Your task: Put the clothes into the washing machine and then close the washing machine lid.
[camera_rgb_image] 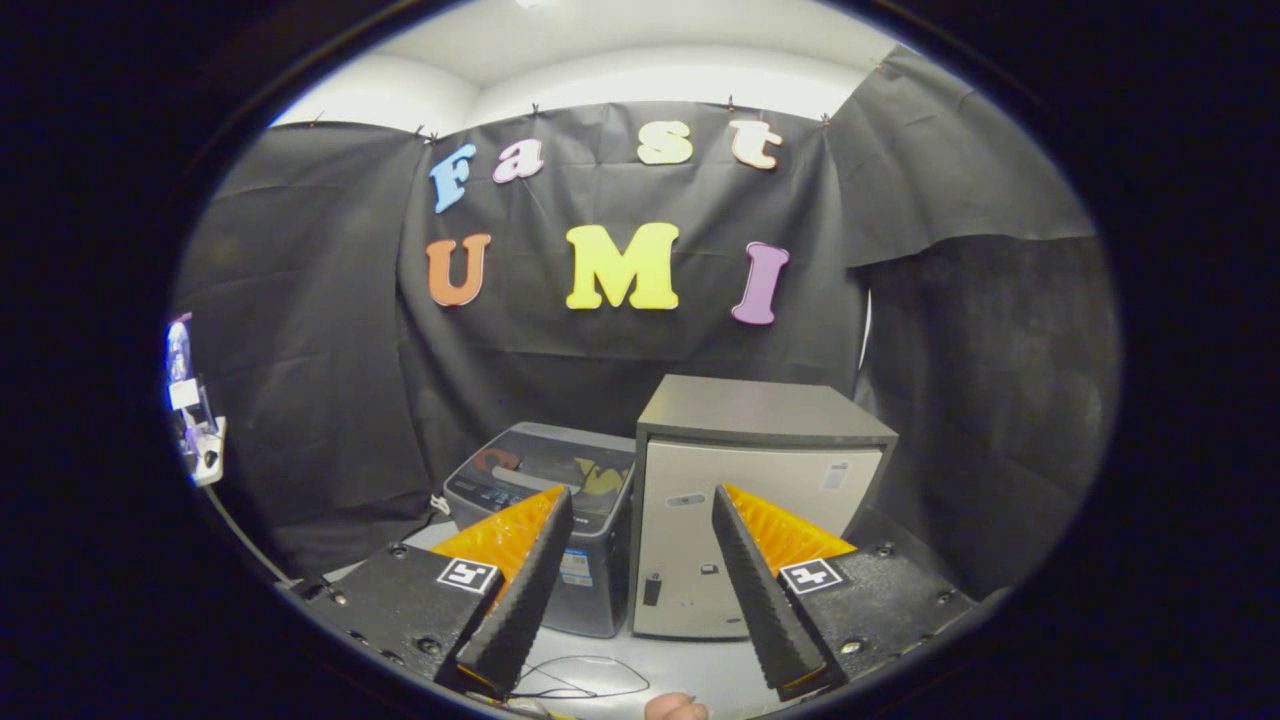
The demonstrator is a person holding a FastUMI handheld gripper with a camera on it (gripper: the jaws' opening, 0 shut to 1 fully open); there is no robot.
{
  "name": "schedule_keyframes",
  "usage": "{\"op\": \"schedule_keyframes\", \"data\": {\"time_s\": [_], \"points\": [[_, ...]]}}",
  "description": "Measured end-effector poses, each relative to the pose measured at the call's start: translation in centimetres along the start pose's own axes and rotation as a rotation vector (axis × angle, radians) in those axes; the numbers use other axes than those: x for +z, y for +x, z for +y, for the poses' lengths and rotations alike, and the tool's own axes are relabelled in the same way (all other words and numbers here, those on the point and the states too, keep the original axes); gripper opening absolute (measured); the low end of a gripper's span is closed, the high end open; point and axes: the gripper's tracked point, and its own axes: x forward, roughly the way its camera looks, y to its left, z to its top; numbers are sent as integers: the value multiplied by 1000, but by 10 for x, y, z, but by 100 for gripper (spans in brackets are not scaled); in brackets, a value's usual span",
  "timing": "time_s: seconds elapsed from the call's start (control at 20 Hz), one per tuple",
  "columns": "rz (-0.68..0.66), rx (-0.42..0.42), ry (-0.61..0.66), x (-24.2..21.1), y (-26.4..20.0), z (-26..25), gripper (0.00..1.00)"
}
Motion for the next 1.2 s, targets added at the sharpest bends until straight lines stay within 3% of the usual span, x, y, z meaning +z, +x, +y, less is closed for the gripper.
{"op": "schedule_keyframes", "data": {"time_s": [1.2], "points": [[-1,22,-21,8,9,-1,88]]}}
